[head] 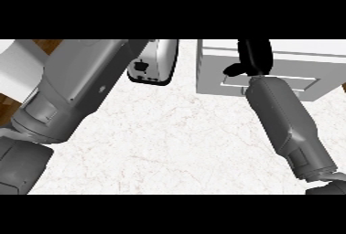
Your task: Pick up the can, place it into the drawer and close the drawer
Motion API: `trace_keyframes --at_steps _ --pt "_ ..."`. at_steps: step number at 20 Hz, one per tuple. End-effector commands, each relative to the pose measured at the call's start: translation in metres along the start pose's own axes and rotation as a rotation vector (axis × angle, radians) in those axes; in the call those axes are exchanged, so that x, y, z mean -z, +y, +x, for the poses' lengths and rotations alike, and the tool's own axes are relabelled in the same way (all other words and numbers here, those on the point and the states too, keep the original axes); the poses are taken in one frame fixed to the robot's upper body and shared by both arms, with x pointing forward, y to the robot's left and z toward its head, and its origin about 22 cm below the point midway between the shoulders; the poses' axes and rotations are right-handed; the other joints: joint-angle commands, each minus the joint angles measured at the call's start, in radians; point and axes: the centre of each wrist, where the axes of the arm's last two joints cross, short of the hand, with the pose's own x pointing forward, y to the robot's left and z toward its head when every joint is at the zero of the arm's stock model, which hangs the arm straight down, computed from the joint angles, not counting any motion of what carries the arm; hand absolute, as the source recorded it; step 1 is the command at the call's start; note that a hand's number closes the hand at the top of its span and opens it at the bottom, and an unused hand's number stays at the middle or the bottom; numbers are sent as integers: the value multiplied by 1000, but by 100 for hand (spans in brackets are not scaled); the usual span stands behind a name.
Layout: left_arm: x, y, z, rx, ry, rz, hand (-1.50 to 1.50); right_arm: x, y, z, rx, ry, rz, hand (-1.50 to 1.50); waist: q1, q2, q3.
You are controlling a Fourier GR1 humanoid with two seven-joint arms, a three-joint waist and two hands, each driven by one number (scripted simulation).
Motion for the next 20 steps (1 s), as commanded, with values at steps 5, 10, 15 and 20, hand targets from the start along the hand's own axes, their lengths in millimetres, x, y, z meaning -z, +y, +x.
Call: trace_keyframes --at_steps 5,10,15,20 --pt "-5 22 -2 -3 15 -18 -150 39 -22 8 -20 10 -74 -150 36 1 -1" --pt "-8 31 6 -4 -3 -40 -150 51 -28 21 22 11 -84 -150 49 8 0" --pt "-11 47 -4 12 11 -22 -150 56 -33 28 172 -15 -107 -150 34 1 1" --pt "-19 61 -22 -6 21 -43 -150 60 -35 30 175 -33 -111 -150 46 3 0"
